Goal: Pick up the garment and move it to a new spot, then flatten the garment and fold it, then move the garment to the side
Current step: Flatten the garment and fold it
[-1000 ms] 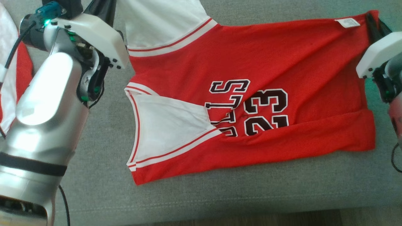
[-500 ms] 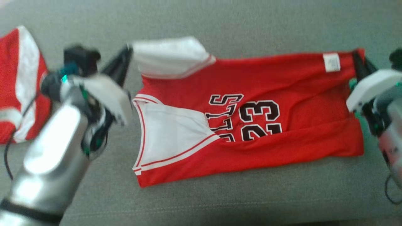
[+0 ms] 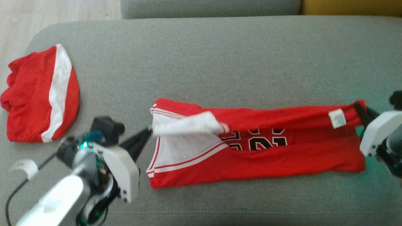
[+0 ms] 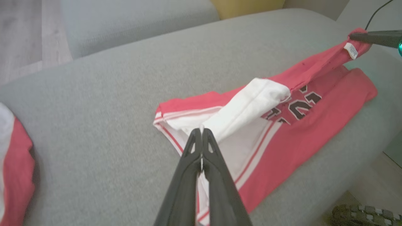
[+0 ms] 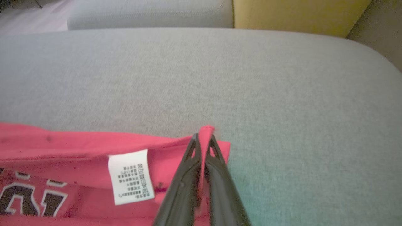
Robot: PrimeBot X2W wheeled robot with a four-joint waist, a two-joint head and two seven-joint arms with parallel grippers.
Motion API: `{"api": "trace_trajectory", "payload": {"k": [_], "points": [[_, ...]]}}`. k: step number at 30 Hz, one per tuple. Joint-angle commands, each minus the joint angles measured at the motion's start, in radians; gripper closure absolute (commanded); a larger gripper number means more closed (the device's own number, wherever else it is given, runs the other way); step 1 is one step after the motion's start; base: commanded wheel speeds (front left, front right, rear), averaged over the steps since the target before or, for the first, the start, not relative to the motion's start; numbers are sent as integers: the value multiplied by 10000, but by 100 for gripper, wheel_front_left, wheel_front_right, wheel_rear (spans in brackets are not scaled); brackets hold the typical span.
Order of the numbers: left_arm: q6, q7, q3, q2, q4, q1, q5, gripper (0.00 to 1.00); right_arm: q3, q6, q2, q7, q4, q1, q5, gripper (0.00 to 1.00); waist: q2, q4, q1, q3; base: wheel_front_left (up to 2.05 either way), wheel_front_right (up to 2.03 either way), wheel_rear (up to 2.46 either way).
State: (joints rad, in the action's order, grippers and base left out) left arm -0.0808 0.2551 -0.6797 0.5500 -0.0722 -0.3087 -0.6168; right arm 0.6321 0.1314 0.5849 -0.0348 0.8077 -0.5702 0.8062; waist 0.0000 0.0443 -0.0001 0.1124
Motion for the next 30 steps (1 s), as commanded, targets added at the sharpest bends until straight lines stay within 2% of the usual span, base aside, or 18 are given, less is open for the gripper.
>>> {"api": "trace_trajectory", "payload": {"k": [1,9,11,13,14,15,19,23,27,28,30], "points": [[-82,128,386,479,-483,-274,-46,100,209,-7,484,-248,-511,186,158,100,0,54,1,-95,0,0,0],[-250,480,-76,701,-751,537,-21,100,423,-7,1420,-1584,-1916,991,419,100,0,-61,1,-362,0,0,0],[-302,396,-196,690,-617,675,109,99,521,-7,1600,-1920,-2196,1182,275,0,0,-137,1,-433,0,0,0],[-313,338,-324,604,-469,809,136,80,527,-7,1741,-2236,-2489,1370,261,0,0,-203,1,-500,0,0,0],[-337,291,-374,585,-379,844,201,58,497,-7,1802,-2417,-2621,1468,298,0,0,-242,1,-544,0,0,0],[-382,234,-406,571,-282,869,278,0,474,-7,1876,-2586,-2769,1554,303,0,0,-280,1,-585,0,0,0],[-833,-88,-334,552,215,877,694,0,184,-7,2176,-3149,-3249,1831,272,0,0,-430,1,-789,0,0,0],[-1044,-431,-150,320,429,928,579,0,-429,-7,2108,-3095,-3451,1884,164,0,0,-504,1,-973,0,0,0],[-1425,-1230,356,-178,447,1031,229,0,-1567,-7,1484,-2466,-3667,2007,-35,0,0,-516,1,-1213,0,0,0],[-1638,-1838,756,-528,432,1084,-35,0,-2219,-7,1012,-1955,-3830,2150,-186,0,0,-472,1,-1285,0,0,0],[-1907,-2508,1211,-838,488,1134,-228,0,-2852,-7,516,-1312,-4043,2391,-379,0,0,-401,1,-1359,0,0,0]]}}
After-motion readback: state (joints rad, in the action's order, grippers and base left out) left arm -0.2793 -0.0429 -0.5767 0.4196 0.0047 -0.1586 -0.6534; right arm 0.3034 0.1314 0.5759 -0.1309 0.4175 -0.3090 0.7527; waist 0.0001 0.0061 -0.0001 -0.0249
